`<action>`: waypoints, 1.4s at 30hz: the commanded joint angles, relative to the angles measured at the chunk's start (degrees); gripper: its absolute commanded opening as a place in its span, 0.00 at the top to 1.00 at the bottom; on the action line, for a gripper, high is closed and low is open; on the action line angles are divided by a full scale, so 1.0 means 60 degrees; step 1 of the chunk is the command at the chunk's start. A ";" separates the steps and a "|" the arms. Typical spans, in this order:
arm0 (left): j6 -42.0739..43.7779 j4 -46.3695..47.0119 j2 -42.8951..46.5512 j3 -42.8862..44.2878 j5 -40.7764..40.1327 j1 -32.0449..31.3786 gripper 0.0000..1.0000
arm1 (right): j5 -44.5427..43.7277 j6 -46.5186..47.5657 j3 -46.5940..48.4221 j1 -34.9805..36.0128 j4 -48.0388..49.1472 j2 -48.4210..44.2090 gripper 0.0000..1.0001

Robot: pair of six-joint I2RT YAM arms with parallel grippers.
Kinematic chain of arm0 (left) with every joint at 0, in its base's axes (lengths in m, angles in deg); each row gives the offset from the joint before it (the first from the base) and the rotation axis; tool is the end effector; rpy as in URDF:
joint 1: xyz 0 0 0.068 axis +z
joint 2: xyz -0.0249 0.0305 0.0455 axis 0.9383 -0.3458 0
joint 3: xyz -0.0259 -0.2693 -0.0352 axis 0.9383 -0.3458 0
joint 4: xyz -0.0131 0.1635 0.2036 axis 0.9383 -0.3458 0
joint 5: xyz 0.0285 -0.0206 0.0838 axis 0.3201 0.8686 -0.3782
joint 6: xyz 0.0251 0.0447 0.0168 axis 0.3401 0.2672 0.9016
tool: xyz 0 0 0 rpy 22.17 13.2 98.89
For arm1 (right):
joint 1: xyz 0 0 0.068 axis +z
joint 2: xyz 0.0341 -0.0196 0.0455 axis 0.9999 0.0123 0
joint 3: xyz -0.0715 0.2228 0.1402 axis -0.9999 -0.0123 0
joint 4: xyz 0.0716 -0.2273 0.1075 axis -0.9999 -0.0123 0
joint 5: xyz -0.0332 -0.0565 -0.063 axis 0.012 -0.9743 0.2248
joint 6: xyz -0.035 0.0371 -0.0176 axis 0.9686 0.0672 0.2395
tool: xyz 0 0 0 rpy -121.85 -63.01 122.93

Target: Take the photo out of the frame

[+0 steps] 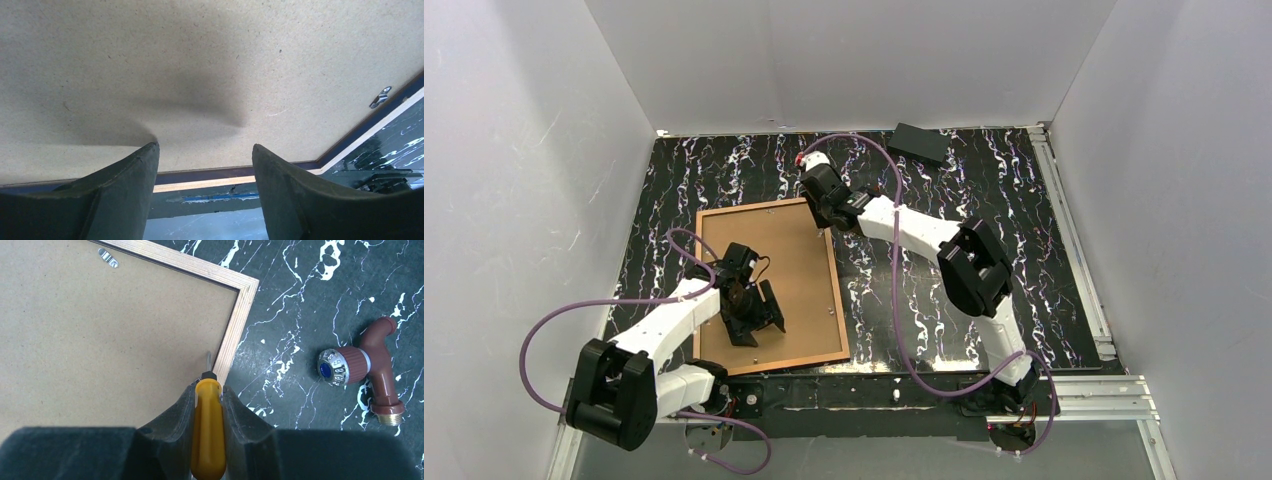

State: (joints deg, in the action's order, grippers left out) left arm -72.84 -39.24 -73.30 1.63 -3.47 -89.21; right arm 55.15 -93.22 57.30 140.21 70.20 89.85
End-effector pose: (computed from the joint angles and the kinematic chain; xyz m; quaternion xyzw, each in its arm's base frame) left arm 0.2157 -0.0824 0.2021 -0.1597 0.9008 -0.2732 0.2972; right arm 0.3204 0.3745 0.2373 -0.2148 0.8664 0.0864 0.4424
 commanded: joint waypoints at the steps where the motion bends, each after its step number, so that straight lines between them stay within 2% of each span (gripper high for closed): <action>1: 0.0328 -0.1198 0.0188 0.0283 0.0277 0.0056 0.31 | 0.0191 0.0029 0.0086 -0.0196 0.0394 -0.0765 0.99; 7: 0.0423 -0.1088 0.0351 0.0535 0.0488 0.0061 0.27 | 0.0705 -0.0488 -0.0199 -0.0330 -0.0683 -0.1782 0.99; 11: 0.0209 -0.0959 0.0106 0.0596 0.0593 0.0053 0.28 | 0.0518 -0.0736 -0.1366 -0.0067 -0.0211 -0.2207 0.99; 18: 0.0140 -0.0849 -0.0112 0.0613 0.0609 0.0060 0.28 | 0.0946 -0.1148 -0.2004 -0.0050 0.0159 -0.2216 0.99; 42: 0.0159 -0.0770 -0.0260 0.0404 0.0667 0.0059 0.27 | 0.0581 -0.0798 -0.0901 -0.0251 0.0046 -0.0681 0.99</action>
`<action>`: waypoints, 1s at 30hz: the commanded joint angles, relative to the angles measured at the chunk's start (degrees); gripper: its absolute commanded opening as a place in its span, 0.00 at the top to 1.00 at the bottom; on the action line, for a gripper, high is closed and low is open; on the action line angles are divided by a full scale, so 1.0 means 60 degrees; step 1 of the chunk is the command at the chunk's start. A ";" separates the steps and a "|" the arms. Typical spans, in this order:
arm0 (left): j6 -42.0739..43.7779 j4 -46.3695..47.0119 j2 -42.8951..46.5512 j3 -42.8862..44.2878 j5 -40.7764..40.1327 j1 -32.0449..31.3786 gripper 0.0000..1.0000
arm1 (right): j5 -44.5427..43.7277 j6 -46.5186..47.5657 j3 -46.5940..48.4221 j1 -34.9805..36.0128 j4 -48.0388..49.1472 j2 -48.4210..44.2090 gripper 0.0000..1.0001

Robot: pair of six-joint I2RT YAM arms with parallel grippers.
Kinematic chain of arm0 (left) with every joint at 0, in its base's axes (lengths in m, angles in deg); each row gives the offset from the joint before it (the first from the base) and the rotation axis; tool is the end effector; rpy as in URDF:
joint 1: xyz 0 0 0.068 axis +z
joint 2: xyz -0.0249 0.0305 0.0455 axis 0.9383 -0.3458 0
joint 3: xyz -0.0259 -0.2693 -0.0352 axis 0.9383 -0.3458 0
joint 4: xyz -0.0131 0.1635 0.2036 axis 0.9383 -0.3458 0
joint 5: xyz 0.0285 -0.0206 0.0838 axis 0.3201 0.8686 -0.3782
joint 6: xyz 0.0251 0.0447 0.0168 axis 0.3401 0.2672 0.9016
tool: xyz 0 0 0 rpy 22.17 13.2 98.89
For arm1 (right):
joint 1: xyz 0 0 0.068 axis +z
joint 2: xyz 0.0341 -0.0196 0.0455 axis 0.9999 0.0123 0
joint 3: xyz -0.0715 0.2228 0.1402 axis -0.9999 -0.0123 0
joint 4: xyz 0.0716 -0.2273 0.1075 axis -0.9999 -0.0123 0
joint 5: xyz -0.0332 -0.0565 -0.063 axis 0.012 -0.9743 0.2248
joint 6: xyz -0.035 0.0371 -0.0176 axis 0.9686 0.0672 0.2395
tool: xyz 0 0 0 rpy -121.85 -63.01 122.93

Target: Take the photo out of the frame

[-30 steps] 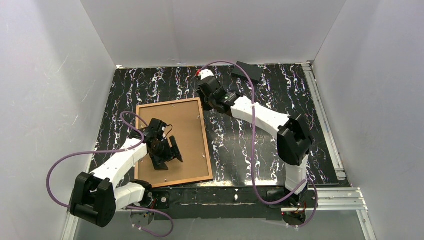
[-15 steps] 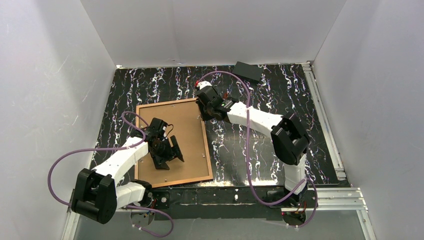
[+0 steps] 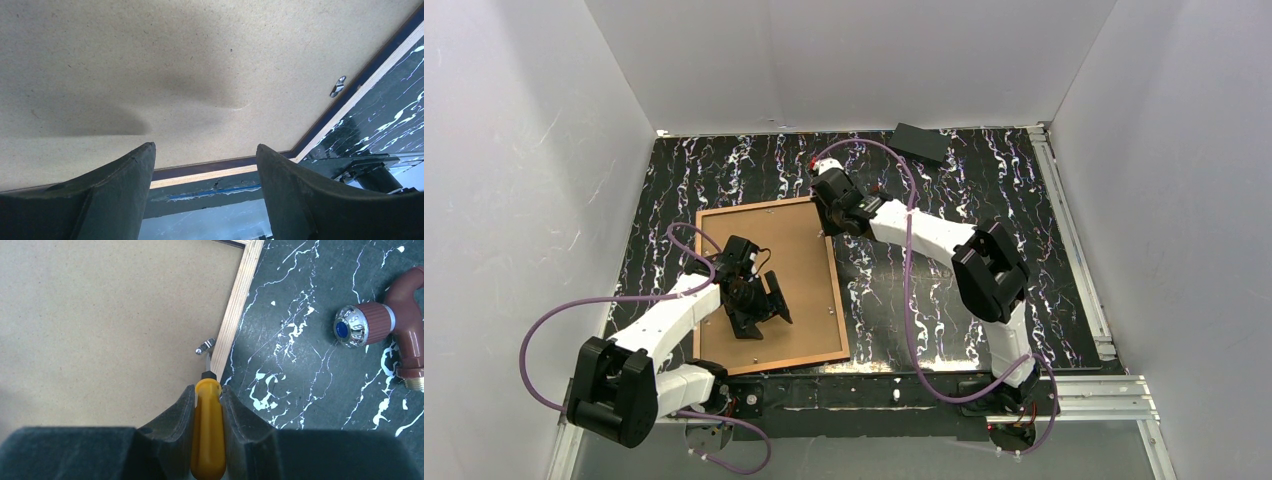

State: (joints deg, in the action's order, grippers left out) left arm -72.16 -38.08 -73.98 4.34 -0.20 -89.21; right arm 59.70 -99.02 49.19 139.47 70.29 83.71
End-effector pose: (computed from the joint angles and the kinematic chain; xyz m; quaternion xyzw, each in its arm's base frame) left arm 0.2237 -0.0873 0.2167 -0.1377 0.8910 -0.3051 0.3066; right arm 0.3055 0.3509 0.2391 -0.1866 0.8843 0.1273 0.4087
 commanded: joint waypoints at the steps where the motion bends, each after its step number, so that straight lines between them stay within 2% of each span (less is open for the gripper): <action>1: 0.0058 -0.0979 -0.0142 -0.0046 0.0112 0.0061 0.27 | -0.0162 0.0179 0.0453 -0.0142 0.0071 0.0358 0.99; 8: 0.0063 -0.0952 -0.0221 -0.0023 0.0146 0.0060 0.27 | 0.0600 0.0197 0.0479 -0.0301 0.0559 0.0428 0.99; 14: 0.0069 -0.0936 -0.0274 -0.0041 0.0162 0.0059 0.27 | 0.1692 -0.0295 -0.0018 -0.0589 0.1693 0.0182 0.99; 19: 0.0251 -0.1120 -0.0184 0.0161 0.0410 0.0050 0.24 | 0.1393 -0.0270 0.0663 -0.0723 0.0919 0.0112 0.99; 22: 0.0671 -0.1321 0.0141 0.0432 0.0935 0.0061 0.19 | 0.1015 -0.0381 0.0208 -0.0701 0.0185 -0.0950 0.99; 26: 0.1457 -0.1343 0.0697 0.0710 0.1866 -0.0042 0.11 | 0.1127 -0.0682 -0.1517 -0.0686 -0.0619 -0.3093 0.99; 28: 0.2033 -0.1604 0.0772 0.0951 0.2057 -0.0439 0.11 | 0.1375 -0.0738 -0.2808 -0.0648 -0.0715 -0.4250 0.99; 30: 0.2763 -0.2088 0.0725 0.1275 0.1732 -0.1326 0.11 | 0.1487 -0.0952 -0.4189 -0.0617 -0.0748 -0.5405 0.99</action>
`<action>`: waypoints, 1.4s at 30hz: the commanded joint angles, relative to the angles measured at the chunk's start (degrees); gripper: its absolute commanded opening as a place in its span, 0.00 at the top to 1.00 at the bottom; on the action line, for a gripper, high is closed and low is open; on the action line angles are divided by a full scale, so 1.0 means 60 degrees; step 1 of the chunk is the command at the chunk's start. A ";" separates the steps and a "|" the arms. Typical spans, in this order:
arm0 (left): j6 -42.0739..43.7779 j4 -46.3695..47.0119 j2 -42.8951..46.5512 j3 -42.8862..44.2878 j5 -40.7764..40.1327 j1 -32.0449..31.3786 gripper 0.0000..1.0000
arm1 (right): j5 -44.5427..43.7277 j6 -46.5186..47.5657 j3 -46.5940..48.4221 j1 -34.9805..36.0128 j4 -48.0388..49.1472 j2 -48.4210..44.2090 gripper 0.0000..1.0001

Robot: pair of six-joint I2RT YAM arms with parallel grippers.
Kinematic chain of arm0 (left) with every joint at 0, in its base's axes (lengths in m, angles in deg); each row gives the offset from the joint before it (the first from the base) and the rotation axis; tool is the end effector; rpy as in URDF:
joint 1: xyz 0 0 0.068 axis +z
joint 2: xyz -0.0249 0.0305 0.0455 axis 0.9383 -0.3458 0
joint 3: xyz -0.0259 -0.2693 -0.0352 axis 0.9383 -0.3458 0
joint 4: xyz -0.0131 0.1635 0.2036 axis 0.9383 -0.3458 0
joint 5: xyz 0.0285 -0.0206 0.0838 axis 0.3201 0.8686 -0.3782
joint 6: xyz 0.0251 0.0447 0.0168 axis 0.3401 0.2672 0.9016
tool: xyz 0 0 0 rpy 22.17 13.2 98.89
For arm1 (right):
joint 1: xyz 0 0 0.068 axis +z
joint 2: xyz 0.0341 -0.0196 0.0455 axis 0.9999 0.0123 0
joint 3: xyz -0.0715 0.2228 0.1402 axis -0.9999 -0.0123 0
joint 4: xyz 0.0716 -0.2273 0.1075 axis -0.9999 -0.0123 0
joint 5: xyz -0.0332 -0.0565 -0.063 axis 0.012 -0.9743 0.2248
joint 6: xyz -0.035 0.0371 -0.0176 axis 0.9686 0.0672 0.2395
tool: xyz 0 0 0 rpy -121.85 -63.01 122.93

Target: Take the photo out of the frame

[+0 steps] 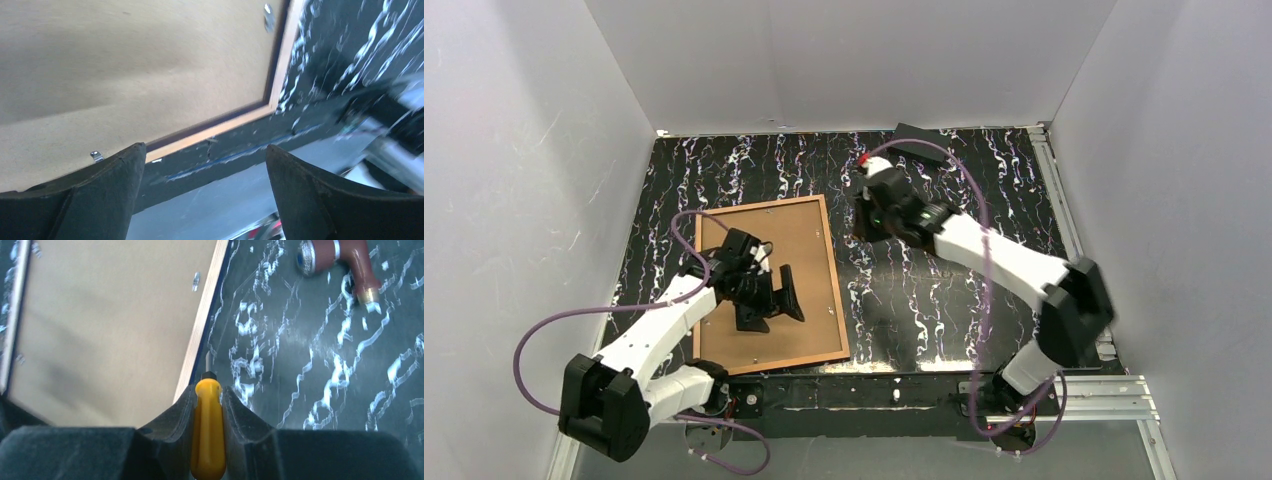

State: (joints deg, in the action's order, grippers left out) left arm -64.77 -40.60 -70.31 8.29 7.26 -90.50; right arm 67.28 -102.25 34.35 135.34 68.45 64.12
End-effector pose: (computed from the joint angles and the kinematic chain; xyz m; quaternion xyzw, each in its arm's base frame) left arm 0.2168 -0.0953 0.2506 -0.0322 0.8756 -0.3534 0.3276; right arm 0.2715 0.2739 0.2882 -0.1534 0.8850 0.1889 0.3970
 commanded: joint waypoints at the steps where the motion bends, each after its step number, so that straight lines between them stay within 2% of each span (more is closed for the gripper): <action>1: 0.1964 -0.1904 0.0031 0.0782 0.0093 -0.1704 0.11 | 0.0246 -0.0542 -0.2337 0.0077 -0.0444 -0.2762 0.99; 5: 0.3284 -0.2156 -0.0091 0.0948 -0.1329 -0.3553 0.17 | 0.0047 -0.1311 -0.4657 0.0084 -0.0570 -0.5425 0.99; 10: 0.4450 -0.1915 -0.0536 0.0922 -0.3571 -0.5689 0.30 | -0.0268 -0.1964 -0.6380 0.0075 -0.0875 -0.8119 0.99; 12: 0.4793 -0.1762 -0.1025 0.0941 -0.4482 -0.6431 0.30 | -0.0413 -0.2062 -0.6562 0.0067 -0.1181 -0.8746 0.99; 16: 0.4994 -0.1524 -0.1893 0.1161 -0.4875 -0.7302 0.24 | -0.0496 -0.2062 -0.6653 0.0077 -0.1602 -0.9421 0.99; 19: 0.5126 -0.1342 -0.2439 0.1246 -0.5453 -0.7607 0.23 | -0.0467 -0.2020 -0.6638 0.0076 -0.1775 -0.9675 0.99; 24: 0.5107 -0.0661 -0.3079 0.1270 -0.5670 -0.8183 0.29 | -0.0437 -0.2054 -0.6739 0.0083 -0.1766 -0.9980 0.99; 28: 0.4893 -0.0466 -0.3660 0.1437 -0.6072 -0.8514 0.41 | -0.0416 -0.2112 -0.6798 0.0075 -0.1774 -1.0106 0.99; 35: 0.4442 -0.0366 -0.4451 0.1491 -0.6206 -0.8625 0.54 | -0.0402 -0.2170 -0.6855 0.0080 -0.1794 -1.0182 0.99; 42: 0.3999 -0.0698 -0.5045 0.1970 -0.7319 -0.8307 0.80 | -0.0390 -0.2193 -0.6831 0.0076 -0.1727 -1.0059 0.99</action>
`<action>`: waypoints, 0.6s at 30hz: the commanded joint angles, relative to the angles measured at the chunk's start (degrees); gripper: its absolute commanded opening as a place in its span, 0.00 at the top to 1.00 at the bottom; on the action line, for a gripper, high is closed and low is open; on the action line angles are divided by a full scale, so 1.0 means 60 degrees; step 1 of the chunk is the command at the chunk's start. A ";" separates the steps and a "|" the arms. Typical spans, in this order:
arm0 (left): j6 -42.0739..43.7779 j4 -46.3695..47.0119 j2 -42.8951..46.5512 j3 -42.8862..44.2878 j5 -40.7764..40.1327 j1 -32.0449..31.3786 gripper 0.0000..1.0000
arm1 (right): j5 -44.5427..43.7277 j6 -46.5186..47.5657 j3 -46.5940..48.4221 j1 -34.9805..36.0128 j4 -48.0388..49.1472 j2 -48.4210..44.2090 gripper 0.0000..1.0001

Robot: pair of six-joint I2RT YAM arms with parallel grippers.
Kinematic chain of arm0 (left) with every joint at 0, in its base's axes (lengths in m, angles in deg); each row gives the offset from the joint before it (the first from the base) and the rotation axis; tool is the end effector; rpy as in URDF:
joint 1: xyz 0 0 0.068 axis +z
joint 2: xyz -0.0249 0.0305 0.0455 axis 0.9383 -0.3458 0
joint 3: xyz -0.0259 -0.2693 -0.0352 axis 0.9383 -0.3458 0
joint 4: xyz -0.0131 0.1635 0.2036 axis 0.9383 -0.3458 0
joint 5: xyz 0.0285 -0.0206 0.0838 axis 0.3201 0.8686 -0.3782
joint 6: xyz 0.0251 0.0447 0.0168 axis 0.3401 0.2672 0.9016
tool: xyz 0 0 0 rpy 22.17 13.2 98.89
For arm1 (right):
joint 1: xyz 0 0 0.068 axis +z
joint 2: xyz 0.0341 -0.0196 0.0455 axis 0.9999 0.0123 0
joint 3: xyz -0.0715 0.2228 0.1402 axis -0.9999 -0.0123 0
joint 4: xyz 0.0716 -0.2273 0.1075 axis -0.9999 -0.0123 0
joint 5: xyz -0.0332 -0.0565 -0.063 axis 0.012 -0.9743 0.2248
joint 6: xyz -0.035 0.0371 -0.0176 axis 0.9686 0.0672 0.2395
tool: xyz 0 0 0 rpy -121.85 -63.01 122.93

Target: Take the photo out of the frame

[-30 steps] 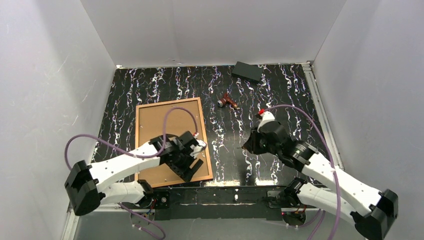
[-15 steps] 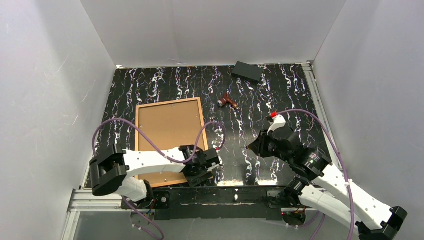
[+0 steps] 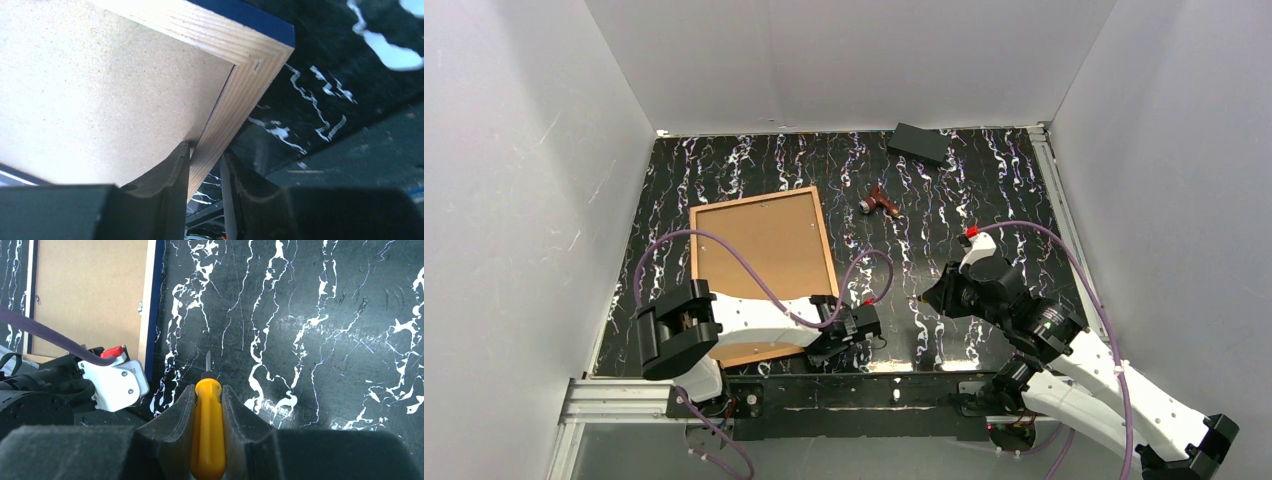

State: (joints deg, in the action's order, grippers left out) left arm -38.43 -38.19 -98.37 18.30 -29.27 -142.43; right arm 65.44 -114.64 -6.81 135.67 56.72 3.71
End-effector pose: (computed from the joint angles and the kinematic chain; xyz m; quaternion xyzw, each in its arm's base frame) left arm 0.1044 -0.3009 0.1824 0.4488 0.8180 -0.1197 0.3394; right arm 0.1036 0.0994 0.2760 -0.0443 0.8660 0.2600 0.4248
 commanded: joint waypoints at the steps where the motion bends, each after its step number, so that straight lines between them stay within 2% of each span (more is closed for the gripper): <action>1: -0.0493 -0.1094 -0.0403 0.0396 -0.1217 0.0513 0.84 | -0.0101 -0.0128 0.0034 0.0028 0.0244 0.0022 0.99; 2: -0.0641 -0.1102 -0.0431 0.0488 -0.1221 0.0722 0.90 | -0.0145 -0.0151 0.0044 0.0014 0.0251 0.0020 0.99; 6: -0.1032 -0.1165 -0.0629 0.1266 -0.1031 0.1679 1.00 | -0.0292 -0.0154 0.0060 0.0021 0.0211 -0.0006 0.99; 13: -0.2640 -0.1705 -0.2123 0.4011 -0.1173 0.3108 1.00 | -0.0577 -0.0098 0.0032 0.0020 0.0030 -0.0018 0.99; 18: -0.4981 -0.3144 -0.4023 0.6735 -0.1918 0.3926 1.00 | -0.0658 -0.0212 0.0031 0.0023 -0.0142 -0.0032 0.99</action>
State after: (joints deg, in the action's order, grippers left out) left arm -53.01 -43.77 -117.06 49.69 -33.92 -122.08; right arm 63.21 -114.86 -6.83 135.67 56.00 4.02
